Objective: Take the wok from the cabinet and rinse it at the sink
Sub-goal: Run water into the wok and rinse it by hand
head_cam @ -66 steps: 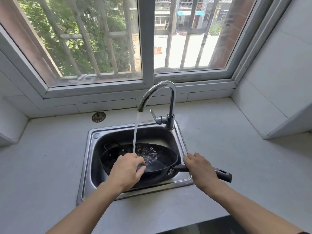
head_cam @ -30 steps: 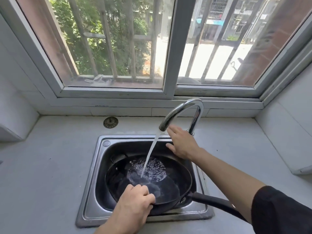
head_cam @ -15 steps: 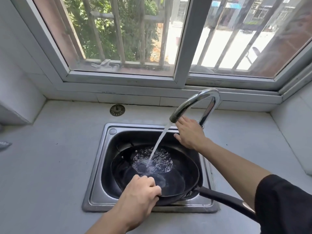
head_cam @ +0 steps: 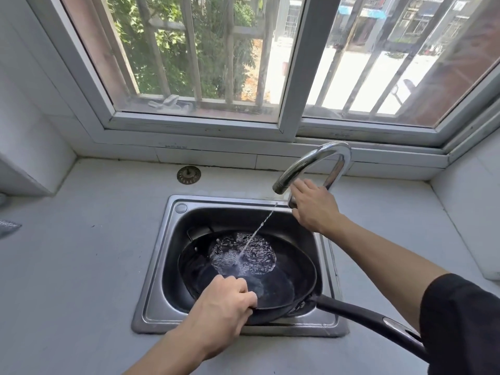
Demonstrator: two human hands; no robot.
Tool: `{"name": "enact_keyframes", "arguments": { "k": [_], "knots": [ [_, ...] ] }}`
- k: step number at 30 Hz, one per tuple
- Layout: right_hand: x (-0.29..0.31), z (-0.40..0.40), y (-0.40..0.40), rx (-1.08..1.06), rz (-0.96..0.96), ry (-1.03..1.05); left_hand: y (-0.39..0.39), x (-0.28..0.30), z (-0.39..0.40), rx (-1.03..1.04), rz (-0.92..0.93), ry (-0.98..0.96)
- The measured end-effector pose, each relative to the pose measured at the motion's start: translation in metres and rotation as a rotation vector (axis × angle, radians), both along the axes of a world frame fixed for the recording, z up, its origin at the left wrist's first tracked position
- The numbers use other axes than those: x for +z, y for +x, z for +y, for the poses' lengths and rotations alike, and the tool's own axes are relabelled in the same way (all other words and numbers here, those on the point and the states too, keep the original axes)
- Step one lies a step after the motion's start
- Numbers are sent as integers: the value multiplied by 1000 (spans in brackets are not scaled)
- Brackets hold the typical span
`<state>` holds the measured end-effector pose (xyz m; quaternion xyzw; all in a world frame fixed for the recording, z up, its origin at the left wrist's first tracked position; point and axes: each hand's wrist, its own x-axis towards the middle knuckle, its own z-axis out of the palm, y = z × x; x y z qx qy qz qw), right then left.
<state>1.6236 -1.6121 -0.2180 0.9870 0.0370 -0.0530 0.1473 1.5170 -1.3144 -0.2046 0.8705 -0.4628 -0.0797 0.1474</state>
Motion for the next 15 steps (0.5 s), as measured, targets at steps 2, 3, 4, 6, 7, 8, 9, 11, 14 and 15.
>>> {"name": "enact_keyframes", "arguments": {
  "k": [2,3,4,6,7,8,9,11,14,15],
  "knots": [
    [-1,5,1,-27,22,5,-1,-1,0,-7,0,7],
    [-2,8,2,-43,32,22,-1,0,0,-7,-4,13],
    [-4,11,1,-53,43,43,-2,-1,0,-5,-3,9],
    [-6,14,-5,-49,60,87,-2,-3,1,9,3,-5],
    [-6,14,-12,-39,63,101,-2,-4,1,14,14,-10],
    [-6,14,-20,-24,60,103,-2,-5,0,21,17,-23],
    [-6,15,-28,-9,57,97,-2,-6,0,27,31,-30],
    [-5,16,-45,5,56,101,-2,-10,0,56,73,-51],
    [4,17,-69,-14,42,154,-3,-13,0,63,89,-75],
    [8,18,-78,-28,40,185,-4,-12,0,64,83,-77]
  ]
}}
